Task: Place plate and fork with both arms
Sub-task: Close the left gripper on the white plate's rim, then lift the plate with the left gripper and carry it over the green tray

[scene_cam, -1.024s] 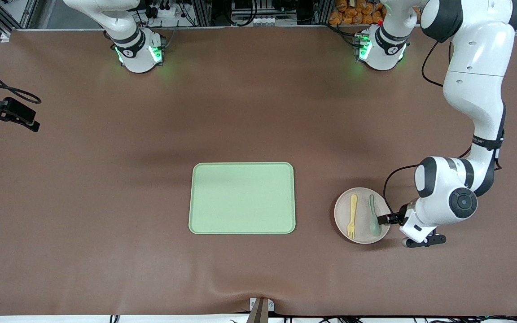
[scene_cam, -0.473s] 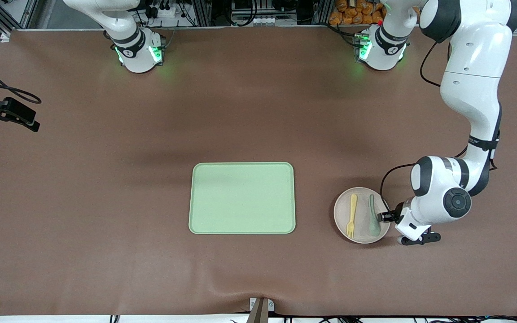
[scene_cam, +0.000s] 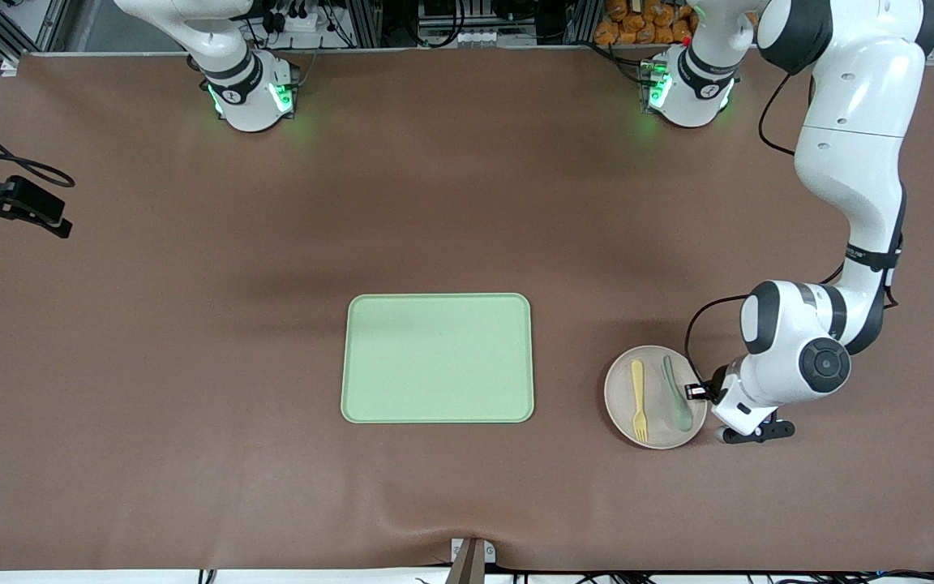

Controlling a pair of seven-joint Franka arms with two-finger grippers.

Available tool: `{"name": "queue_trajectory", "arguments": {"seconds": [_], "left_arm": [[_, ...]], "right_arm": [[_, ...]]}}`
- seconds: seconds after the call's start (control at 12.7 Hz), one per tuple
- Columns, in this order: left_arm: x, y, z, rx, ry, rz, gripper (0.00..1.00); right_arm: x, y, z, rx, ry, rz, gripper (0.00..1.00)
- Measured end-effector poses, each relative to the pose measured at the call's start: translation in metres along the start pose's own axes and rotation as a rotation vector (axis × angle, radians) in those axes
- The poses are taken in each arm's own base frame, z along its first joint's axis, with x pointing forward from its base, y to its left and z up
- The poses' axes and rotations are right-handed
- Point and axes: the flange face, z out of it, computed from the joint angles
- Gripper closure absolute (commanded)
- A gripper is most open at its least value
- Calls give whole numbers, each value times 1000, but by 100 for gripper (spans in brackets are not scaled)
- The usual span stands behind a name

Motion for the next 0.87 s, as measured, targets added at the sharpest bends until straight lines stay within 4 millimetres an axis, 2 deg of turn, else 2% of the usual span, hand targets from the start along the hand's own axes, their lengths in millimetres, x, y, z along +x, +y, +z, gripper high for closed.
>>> {"name": "queue_trajectory", "arguments": {"seconds": [0.16, 0.39, 0.63, 0.87], "left_arm": [[0, 2, -7, -3, 7, 7, 100], [-7, 10, -31, -8, 15, 23, 100], [-21, 37, -58, -33, 29, 62, 100], [-46, 70, -75, -55, 23, 113, 100]], "right_arm": [[0, 0, 0, 0, 0, 0, 0], [0, 0, 0, 0, -1, 0, 0], [0, 0, 0, 0, -1, 0, 0], [0, 0, 0, 0, -1, 0, 0]]}}
